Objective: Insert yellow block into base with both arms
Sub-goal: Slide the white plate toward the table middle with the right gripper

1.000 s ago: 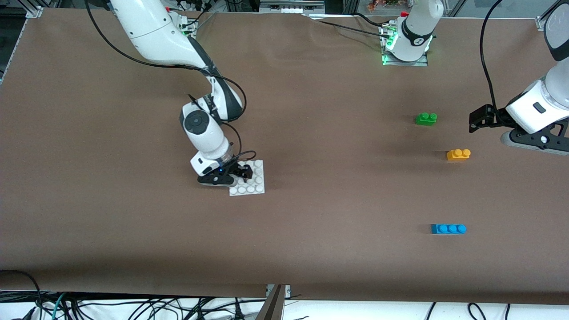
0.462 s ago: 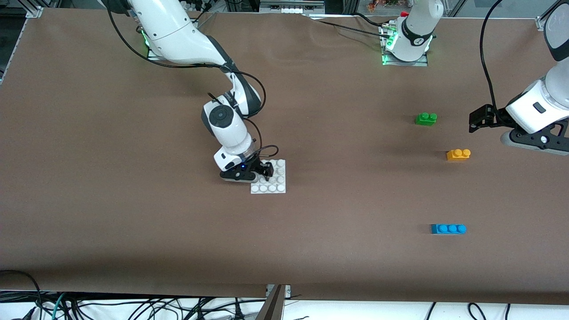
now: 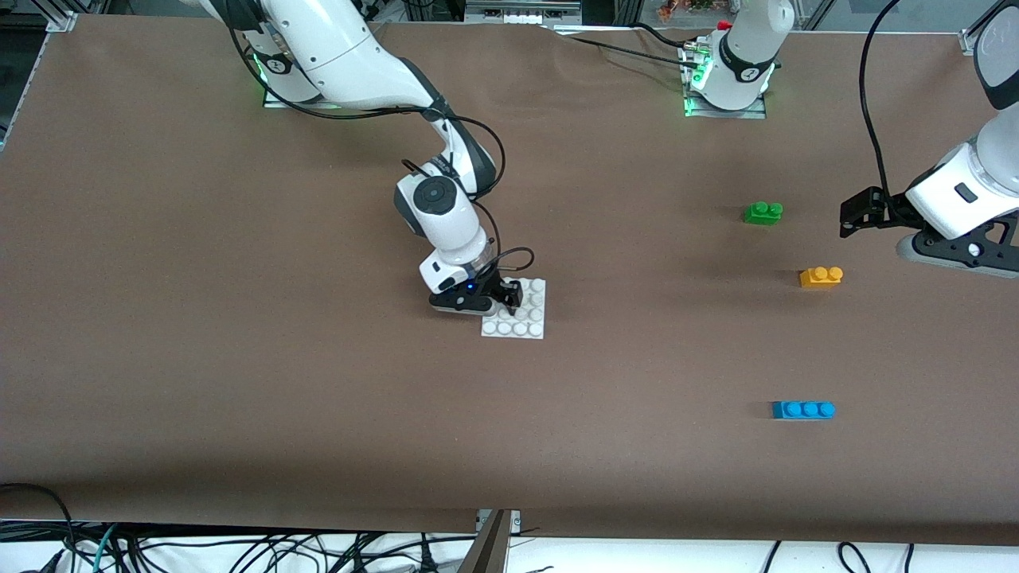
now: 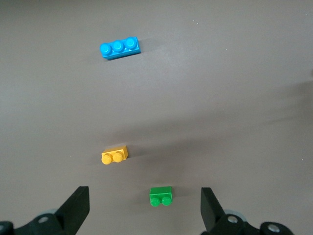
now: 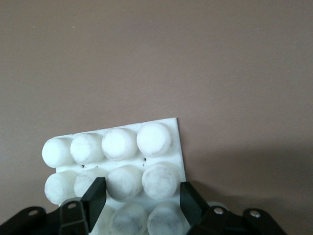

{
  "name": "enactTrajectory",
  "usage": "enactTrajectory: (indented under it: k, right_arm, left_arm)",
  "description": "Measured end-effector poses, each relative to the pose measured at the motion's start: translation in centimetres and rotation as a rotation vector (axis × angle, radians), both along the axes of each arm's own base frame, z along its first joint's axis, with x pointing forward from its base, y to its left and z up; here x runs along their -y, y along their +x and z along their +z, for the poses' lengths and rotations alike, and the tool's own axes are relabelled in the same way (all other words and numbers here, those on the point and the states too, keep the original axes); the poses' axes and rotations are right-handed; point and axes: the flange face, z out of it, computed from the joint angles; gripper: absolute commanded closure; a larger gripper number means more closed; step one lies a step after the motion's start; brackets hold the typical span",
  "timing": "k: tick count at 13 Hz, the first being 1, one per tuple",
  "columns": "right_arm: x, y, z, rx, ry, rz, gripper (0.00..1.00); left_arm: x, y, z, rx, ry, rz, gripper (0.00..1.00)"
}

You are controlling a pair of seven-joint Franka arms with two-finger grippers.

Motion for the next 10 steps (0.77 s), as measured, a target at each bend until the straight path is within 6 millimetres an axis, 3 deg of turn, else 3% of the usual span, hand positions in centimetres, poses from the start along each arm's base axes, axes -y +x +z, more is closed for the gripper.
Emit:
enactTrajectory:
  k: [5, 10]
  right_arm:
    - [-5.1, -2.3, -0.3, 0.029, 0.021, -0.003, 0.32]
    - [-7.4, -4.3, -0.4, 0.038, 0.028, 0.019, 0.32]
  left_arm:
    - [0.0, 0.0, 0.0, 0.000, 0.000, 0.000, 0.00]
    - [0.0, 0.0, 0.0, 0.000, 0.000, 0.000, 0.00]
